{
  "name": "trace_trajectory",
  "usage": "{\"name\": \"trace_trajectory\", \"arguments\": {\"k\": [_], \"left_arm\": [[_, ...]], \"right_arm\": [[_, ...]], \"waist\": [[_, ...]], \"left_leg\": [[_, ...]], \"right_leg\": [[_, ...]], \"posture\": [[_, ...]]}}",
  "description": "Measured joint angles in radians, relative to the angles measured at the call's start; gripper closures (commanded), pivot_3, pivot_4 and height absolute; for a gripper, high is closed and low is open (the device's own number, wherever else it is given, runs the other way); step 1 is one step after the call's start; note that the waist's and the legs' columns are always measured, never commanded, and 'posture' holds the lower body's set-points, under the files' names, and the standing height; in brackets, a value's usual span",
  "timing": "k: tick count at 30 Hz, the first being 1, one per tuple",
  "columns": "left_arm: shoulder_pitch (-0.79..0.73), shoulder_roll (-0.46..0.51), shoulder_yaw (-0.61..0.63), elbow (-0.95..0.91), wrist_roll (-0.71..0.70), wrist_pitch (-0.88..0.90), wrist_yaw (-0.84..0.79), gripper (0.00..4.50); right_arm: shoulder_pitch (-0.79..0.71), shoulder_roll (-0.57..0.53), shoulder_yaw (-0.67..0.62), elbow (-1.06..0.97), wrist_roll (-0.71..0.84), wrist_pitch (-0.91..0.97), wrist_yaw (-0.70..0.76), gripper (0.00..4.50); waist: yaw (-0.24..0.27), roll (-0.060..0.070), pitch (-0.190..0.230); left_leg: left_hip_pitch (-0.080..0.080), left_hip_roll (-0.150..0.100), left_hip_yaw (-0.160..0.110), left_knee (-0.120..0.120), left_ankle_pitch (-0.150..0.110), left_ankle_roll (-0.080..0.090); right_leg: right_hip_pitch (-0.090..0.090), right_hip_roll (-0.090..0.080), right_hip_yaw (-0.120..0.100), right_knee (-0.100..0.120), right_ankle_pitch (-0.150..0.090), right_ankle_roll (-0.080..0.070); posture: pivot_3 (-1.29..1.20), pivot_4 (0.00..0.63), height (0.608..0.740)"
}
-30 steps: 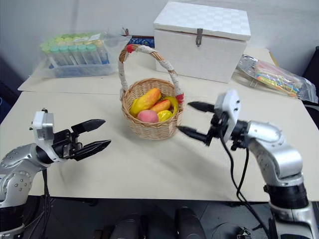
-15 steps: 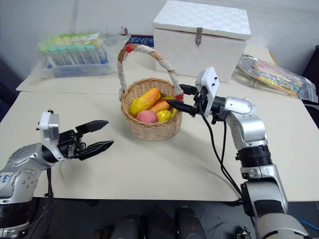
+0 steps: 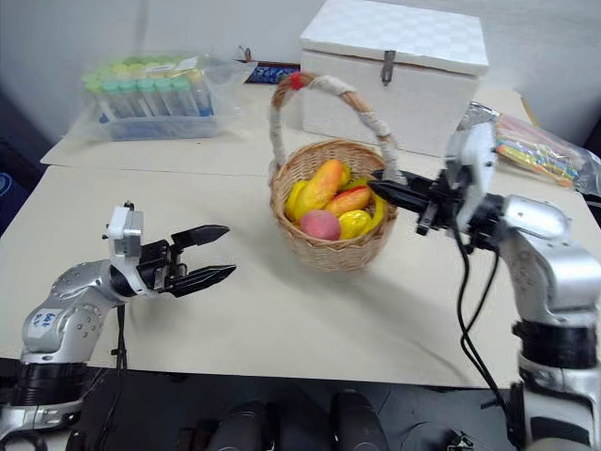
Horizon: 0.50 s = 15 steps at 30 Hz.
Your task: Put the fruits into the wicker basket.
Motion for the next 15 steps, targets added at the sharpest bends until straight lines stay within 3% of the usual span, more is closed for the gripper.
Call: {"name": "trace_trajectory", "arguments": {"k": [6, 9, 14, 15], "left_arm": [[-0.084, -0.031, -0.056, 0.097, 0.033, -0.017, -0.066, 0.0], [-0.119, -0.04, -0.061, 0.127, 0.043, -0.025, -0.086, 0.0], [-0.156, -0.058, -0.078, 0.145, 0.052, -0.026, -0.113, 0.0], [-0.164, -0.062, -0.081, 0.155, 0.056, -0.026, -0.117, 0.0]], "right_arm": [[0.281, -0.023, -0.316, -0.092, -0.023, 0.011, -0.143, 4.31], [0.369, 0.026, -0.423, -0.058, -0.058, -0.049, -0.183, 4.31], [0.404, 0.049, -0.459, 0.072, -0.077, -0.149, -0.175, 4.31], [0.405, 0.044, -0.459, 0.123, -0.079, -0.167, -0.153, 3.96]], "waist": [[-0.004, 0.0, 0.0], [-0.006, 0.0, 0.0], [-0.007, 0.0, 0.0], [-0.006, 0.0, 0.0]], "left_leg": [[0.002, -0.002, 0.002, 0.0, 0.002, 0.001], [0.004, -0.002, 0.003, -0.001, 0.003, 0.0], [0.005, -0.003, 0.005, -0.001, 0.004, 0.0], [0.005, -0.003, 0.005, -0.001, 0.004, 0.001]], "right_leg": [[0.0, 0.0, 0.004, -0.002, 0.0, 0.001], [0.0, 0.0, 0.005, -0.001, 0.0, 0.001], [0.0, 0.001, 0.007, 0.0, 0.0, 0.001], [0.0, 0.001, 0.007, 0.0, 0.001, 0.001]], "posture": [[0.0, 0.15, 0.74], [0.0, 0.15, 0.74], [0.0, 0.15, 0.74], [0.0, 0.15, 0.74]]}}
